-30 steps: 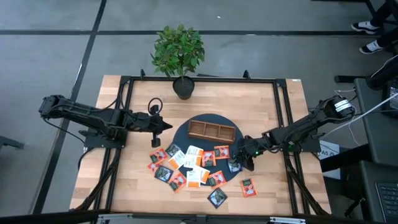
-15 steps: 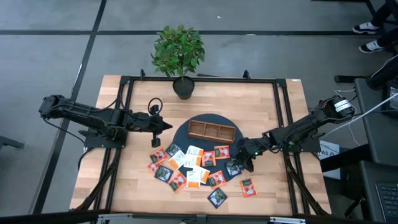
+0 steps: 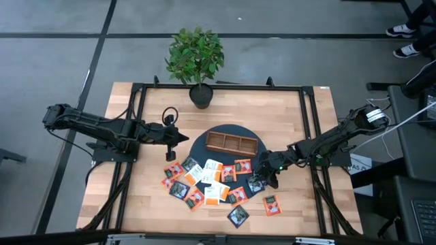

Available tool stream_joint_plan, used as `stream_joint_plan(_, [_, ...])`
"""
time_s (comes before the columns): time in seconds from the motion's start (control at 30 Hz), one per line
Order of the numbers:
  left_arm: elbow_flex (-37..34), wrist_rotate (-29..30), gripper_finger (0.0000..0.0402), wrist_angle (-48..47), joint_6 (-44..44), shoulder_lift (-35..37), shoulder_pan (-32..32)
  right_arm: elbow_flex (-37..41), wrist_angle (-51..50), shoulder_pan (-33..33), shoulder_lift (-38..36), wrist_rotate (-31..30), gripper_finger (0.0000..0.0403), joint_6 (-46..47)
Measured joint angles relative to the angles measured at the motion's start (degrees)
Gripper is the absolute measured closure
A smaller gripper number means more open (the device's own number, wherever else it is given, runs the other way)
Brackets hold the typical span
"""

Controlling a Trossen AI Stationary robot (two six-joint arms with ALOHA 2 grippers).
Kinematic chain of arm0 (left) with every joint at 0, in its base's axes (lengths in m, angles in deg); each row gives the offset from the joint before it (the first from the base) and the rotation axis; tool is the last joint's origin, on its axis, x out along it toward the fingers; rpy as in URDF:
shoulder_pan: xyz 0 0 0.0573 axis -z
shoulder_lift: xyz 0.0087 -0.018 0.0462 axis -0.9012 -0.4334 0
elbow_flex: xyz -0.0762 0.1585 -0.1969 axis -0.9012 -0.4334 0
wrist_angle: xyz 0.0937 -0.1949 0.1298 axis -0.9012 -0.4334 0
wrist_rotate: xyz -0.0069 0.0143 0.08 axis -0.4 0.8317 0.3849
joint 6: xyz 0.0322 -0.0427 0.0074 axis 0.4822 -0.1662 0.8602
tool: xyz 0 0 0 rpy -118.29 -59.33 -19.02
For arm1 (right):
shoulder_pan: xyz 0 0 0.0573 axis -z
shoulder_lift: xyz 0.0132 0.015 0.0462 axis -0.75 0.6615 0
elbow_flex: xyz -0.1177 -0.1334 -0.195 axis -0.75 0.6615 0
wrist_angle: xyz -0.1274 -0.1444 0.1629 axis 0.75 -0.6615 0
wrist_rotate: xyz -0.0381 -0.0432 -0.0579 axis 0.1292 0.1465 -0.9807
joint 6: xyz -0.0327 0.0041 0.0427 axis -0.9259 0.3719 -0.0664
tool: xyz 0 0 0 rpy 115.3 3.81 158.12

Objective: Pick & Place Tea
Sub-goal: Put the violet tea bag into the right side of the wooden organizer

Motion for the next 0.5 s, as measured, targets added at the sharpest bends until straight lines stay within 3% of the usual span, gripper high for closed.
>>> stream_joint_plan(0.5, [0.0, 0.0, 0.0398, -0.2, 0.0, 0.0, 0.0, 0.0, 4.1, -0.1, 3.4, 0.9, 0.0208, 1.1])
